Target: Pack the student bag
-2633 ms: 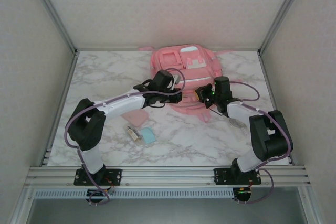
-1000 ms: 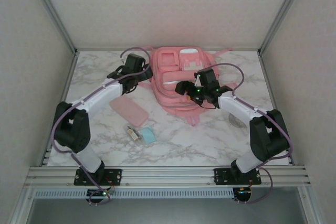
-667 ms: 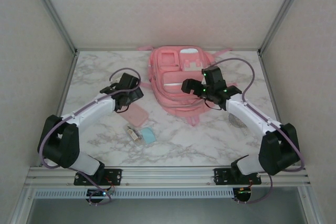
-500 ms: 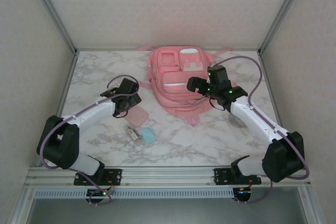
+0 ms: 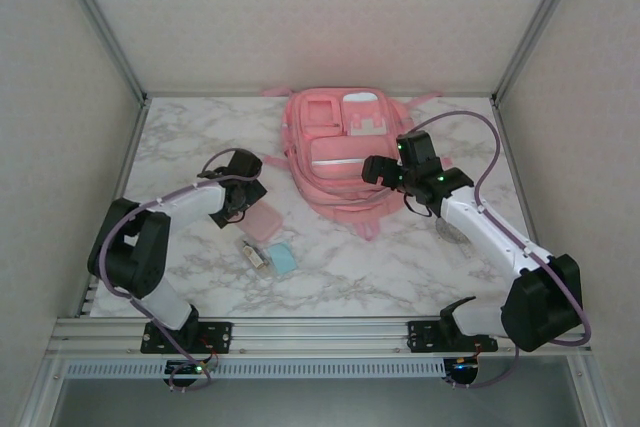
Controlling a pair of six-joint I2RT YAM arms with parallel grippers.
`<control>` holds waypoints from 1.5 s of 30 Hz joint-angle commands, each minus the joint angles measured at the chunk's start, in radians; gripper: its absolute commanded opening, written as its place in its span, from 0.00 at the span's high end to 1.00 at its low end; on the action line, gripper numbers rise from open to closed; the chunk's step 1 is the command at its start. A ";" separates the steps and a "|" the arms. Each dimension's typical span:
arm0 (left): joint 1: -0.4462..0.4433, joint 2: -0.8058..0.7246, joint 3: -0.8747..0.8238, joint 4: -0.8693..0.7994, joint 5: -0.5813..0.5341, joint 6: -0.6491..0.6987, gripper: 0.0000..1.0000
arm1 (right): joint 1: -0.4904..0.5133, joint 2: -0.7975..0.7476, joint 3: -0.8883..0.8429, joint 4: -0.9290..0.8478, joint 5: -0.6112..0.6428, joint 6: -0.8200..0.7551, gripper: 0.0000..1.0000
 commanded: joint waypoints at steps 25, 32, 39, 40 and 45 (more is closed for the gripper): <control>0.029 -0.033 0.048 0.097 0.091 -0.039 0.16 | 0.070 0.021 -0.066 0.265 -0.267 0.000 0.01; 0.031 -0.161 0.055 0.137 0.155 -0.094 0.17 | 0.176 0.120 -0.053 0.422 -0.395 -0.003 0.01; 0.011 -0.234 0.022 0.219 0.237 -0.176 0.18 | 0.274 0.256 0.007 0.521 -0.474 -0.002 0.01; 0.004 -0.242 0.016 0.229 0.245 -0.185 0.18 | 0.281 0.277 0.023 0.528 -0.481 0.002 0.01; -0.031 -0.265 0.005 0.253 0.252 -0.204 0.18 | 0.310 0.362 0.073 0.588 -0.532 0.042 0.02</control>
